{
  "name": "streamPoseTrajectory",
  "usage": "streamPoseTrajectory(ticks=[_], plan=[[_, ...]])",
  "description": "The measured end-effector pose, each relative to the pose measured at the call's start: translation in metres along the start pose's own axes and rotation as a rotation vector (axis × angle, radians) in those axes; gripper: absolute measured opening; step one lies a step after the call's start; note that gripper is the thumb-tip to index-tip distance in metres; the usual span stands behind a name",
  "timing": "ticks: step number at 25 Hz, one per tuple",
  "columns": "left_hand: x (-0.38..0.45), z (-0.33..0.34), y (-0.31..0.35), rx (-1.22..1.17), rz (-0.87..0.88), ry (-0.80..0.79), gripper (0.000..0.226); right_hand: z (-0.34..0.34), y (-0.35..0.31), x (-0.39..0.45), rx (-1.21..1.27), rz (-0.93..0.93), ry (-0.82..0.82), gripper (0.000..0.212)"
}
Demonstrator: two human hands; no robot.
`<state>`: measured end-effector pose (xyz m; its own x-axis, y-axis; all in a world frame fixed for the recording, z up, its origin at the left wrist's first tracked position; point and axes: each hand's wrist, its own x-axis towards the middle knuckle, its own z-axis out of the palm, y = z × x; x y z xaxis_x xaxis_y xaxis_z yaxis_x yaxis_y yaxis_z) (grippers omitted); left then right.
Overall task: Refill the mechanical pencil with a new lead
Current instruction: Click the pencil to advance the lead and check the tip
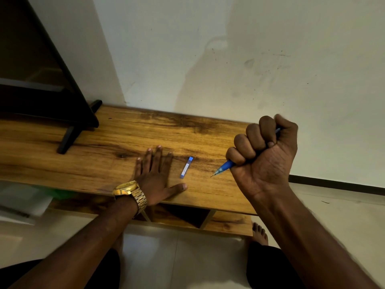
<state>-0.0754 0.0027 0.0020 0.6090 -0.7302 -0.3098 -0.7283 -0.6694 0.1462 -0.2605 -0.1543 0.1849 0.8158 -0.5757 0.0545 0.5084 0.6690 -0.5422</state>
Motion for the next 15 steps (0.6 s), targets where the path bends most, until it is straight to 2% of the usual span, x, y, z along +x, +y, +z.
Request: streamPoseTrajectory(ticks=[10,15], plan=[[0.0012,0.0015,-0.0018,-0.015,0.001,0.025,0.126,0.0017,-0.0019,0.0013,0.061,-0.049,0.004,0.055],[-0.0031,-0.0060,0.0019,-0.007,-0.004,-0.013,0.125,0.0025,-0.0021,0.0007,0.027,-0.043,0.011,0.054]])
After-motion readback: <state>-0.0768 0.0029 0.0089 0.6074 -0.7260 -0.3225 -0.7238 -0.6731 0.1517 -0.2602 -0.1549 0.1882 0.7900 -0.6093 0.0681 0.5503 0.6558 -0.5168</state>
